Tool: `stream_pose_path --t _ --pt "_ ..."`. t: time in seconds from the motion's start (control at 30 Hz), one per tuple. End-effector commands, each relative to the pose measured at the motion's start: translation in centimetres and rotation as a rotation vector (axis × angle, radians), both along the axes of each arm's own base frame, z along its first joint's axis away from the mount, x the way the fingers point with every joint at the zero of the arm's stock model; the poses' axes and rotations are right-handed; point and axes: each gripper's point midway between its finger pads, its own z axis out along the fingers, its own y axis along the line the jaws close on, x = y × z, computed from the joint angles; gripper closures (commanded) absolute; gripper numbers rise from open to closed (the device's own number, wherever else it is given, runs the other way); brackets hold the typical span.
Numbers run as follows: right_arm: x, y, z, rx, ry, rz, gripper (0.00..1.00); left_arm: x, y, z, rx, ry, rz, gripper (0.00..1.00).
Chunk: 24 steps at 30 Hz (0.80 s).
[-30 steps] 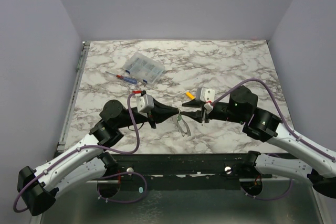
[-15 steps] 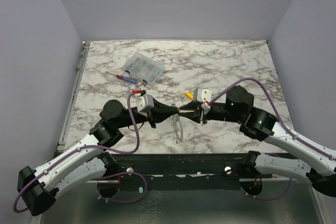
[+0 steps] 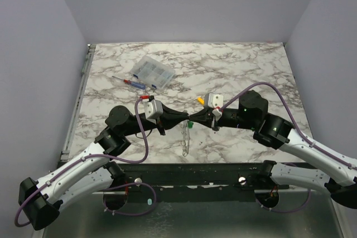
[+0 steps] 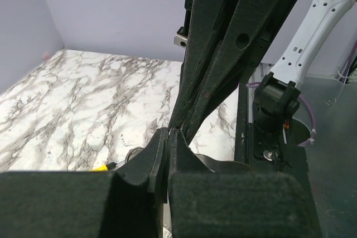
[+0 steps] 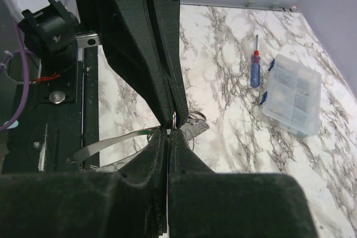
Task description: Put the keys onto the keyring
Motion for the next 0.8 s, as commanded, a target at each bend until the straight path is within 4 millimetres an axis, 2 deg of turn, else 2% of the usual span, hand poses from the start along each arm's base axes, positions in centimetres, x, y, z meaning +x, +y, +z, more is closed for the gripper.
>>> stream_pose_path --t 0.0,0.17,0.23,0.27,0.4,0.53,0.63,0.77 --pt "0.8 0.2 0.1 -0.017 -0.022 -0.029 0.99 -1.3 0.2 2.5 -0.061 -0.073 -0.047 1.00" --pt "1.5 -0.4 -0.4 -0.087 -0.020 -0.065 0.99 -1.5 0.0 2.2 -0.042 -0.080 -0.062 1.00" --pt "1.4 -0.6 -0.5 -0.101 -0.016 -0.064 0.99 -1.5 0.0 2.0 -0.031 -0.082 -0.065 0.95" --pt "1.3 -0.7 -0.4 -0.105 -0.017 -0.065 0.99 -1.5 0.0 1.9 -0.024 -0.084 -0.064 0.91" --pt "1.2 -1.4 -0.3 -0.128 -0.025 -0.073 0.99 -1.2 0.0 1.4 0.016 -0.086 -0.052 0.64" --pt "1.1 -2.0 -0.4 -0.170 -0.026 -0.075 0.99 -0.9 0.2 0.7 0.070 -0.110 -0.039 0.46" --pt "1.0 -2.4 -0.9 -0.209 -0.027 -0.073 0.99 -0.5 0.0 -0.1 0.111 -0.103 -0.035 0.39" --pt "1.4 -2.7 -1.5 -0.247 -0.015 -0.097 0.99 -0.5 0.0 -0.5 0.141 -0.099 -0.038 0.37"
